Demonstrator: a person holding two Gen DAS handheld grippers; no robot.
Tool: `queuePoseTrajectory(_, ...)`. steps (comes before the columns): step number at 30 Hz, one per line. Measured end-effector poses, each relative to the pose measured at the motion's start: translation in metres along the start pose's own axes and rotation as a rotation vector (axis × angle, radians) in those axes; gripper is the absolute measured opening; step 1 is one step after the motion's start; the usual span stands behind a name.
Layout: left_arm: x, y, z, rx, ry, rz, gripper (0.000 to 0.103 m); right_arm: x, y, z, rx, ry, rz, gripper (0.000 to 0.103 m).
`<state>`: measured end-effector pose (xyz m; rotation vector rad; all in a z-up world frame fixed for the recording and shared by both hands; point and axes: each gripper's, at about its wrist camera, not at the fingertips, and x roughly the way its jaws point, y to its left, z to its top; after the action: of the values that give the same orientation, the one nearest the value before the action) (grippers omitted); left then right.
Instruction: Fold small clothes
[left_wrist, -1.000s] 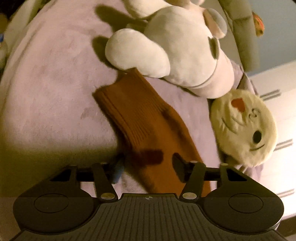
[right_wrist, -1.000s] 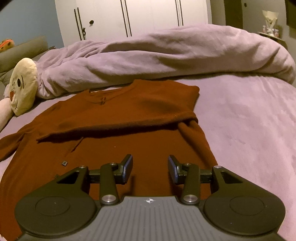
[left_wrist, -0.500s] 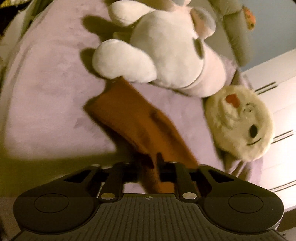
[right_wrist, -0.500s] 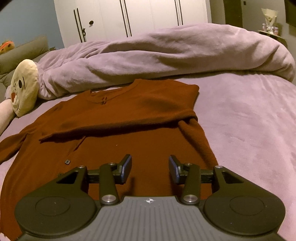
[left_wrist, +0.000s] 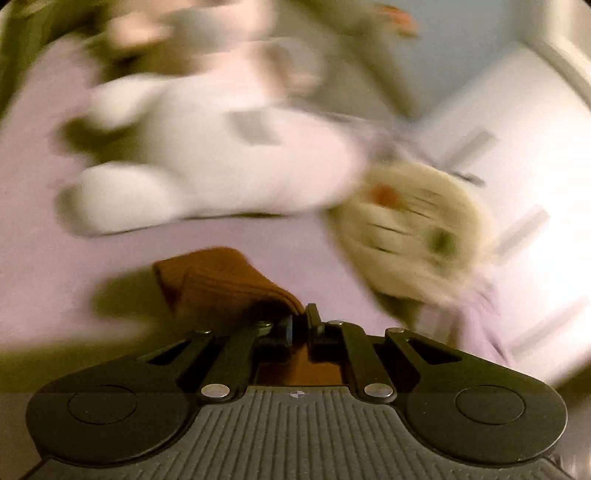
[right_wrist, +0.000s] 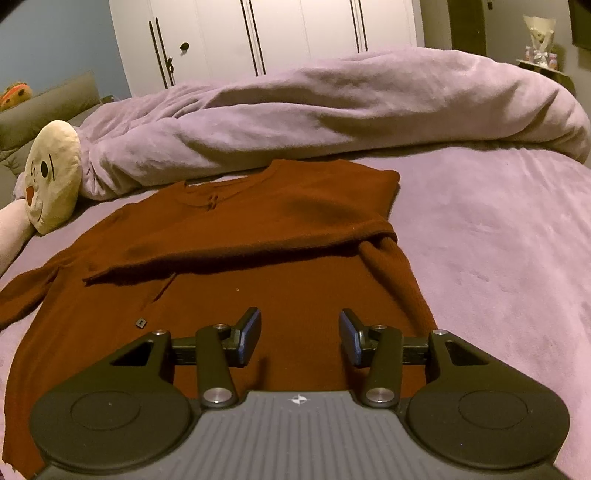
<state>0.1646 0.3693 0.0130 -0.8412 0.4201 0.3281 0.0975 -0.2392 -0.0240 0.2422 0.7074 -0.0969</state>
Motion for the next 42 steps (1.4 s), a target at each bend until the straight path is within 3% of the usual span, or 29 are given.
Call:
queuePoseTrajectory(4, -0.005, -0.103, -0.035, 0.25, 0.049, -0.202, 0.008, 0.0, 0.002, -0.002, 0.013, -0.001, 0.017, 0.046)
queuePoseTrajectory(9, 0.004, -0.203, -0.134, 0.476, 0.225, -0.359, 0.01, -0.004, 0.004, -0.005, 0.018, -0.005, 0.04, 0.046)
queuePoseTrajectory(10, 0.007, -0.213, -0.155, 0.51, 0.252, -0.37, 0.018, -0.004, 0.003, -0.004, 0.022, -0.006, 0.041, 0.046)
queuePoseTrajectory(11, 0.011, -0.219, -0.177, 0.532, 0.291, -0.371, 0.037, -0.005, 0.002, -0.004, 0.03, -0.005, 0.045, 0.046)
queuePoseTrajectory(13, 0.016, -0.218, -0.206, 0.534, 0.355, -0.342, 0.056, -0.006, -0.002, 0.0, 0.044, -0.005, 0.055, 0.046)
queuePoseTrajectory(15, 0.019, -0.207, -0.224, 0.538, 0.383, -0.278, 0.056, -0.004, -0.004, 0.005, 0.057, -0.002, 0.076, 0.046)
queuePoseTrajectory(17, 0.017, -0.188, -0.236, 0.559, 0.376, -0.174, 0.063, 0.001, -0.003, 0.013, 0.071, 0.003, 0.117, 0.046)
queuePoseTrajectory(22, 0.008, -0.139, -0.239, 0.581, 0.373, 0.018, 0.064, 0.039, 0.023, 0.04, 0.124, 0.048, 0.274, 0.046)
queuePoseTrajectory(27, -0.002, -0.13, -0.233, 0.624, 0.349, 0.018, 0.065, 0.095, 0.06, 0.065, 0.218, 0.113, 0.416, 0.045)
queuePoseTrajectory(33, -0.002, -0.123, -0.234, 0.614, 0.358, -0.012, 0.071, 0.16, 0.079, 0.066, 0.331, 0.319, 0.446, 0.045)
queuePoseTrajectory(36, -0.002, -0.122, -0.233, 0.605, 0.36, -0.025, 0.072, 0.173, 0.087, 0.065, 0.357, 0.332, 0.447, 0.044)
queuePoseTrajectory(38, -0.004, -0.12, -0.232, 0.593, 0.364, -0.029, 0.072, 0.175, 0.093, 0.067, 0.348, 0.321, 0.437, 0.028)
queuePoseTrajectory(39, -0.004, -0.119, -0.231, 0.587, 0.368, -0.03, 0.072, 0.176, 0.097, 0.069, 0.337, 0.32, 0.441, 0.007)
queuePoseTrajectory(42, -0.005, -0.118, -0.228, 0.58, 0.375, -0.032, 0.072, 0.165, 0.104, 0.077, 0.243, 0.26, 0.448, 0.004)
